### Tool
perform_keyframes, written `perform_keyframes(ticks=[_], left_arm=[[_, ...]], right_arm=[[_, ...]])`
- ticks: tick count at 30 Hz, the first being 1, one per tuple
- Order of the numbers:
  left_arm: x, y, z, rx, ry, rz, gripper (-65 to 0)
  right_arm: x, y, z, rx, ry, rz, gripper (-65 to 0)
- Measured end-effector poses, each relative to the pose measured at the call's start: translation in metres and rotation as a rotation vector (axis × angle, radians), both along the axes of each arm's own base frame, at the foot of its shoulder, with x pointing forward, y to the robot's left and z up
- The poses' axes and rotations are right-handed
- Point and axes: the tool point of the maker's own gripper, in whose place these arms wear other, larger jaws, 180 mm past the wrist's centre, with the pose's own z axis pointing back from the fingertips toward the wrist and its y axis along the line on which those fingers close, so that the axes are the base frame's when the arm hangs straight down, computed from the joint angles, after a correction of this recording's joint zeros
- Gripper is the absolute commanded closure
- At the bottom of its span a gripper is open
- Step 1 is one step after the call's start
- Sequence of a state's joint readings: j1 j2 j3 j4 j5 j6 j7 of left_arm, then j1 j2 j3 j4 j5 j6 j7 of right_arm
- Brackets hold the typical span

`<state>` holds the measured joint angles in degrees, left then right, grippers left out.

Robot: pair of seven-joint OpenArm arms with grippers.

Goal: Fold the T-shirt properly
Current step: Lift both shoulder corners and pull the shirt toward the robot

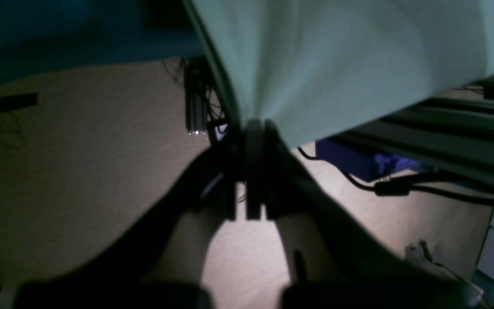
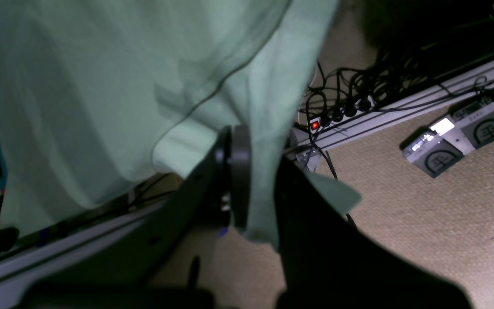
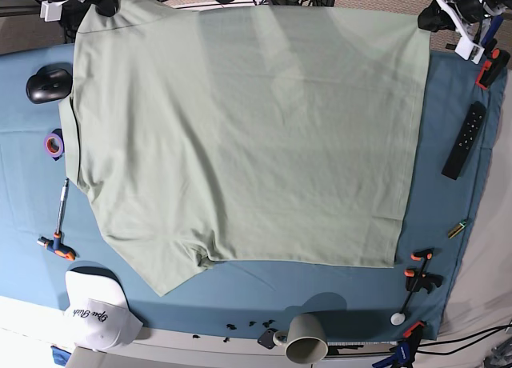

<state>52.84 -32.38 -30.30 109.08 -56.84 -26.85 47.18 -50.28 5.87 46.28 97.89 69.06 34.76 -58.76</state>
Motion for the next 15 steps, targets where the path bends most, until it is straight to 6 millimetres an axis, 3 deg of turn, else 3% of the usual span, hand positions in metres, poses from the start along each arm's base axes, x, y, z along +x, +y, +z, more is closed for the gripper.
perform_keyframes(ticks=[15], left_arm=[[-0.022, -0.009, -0.004, -0.029, 0.046, 0.012, 0.0]], right_arm=[[-0.015, 0.000, -0.001, 0.001, 0.045, 0.004, 0.0]])
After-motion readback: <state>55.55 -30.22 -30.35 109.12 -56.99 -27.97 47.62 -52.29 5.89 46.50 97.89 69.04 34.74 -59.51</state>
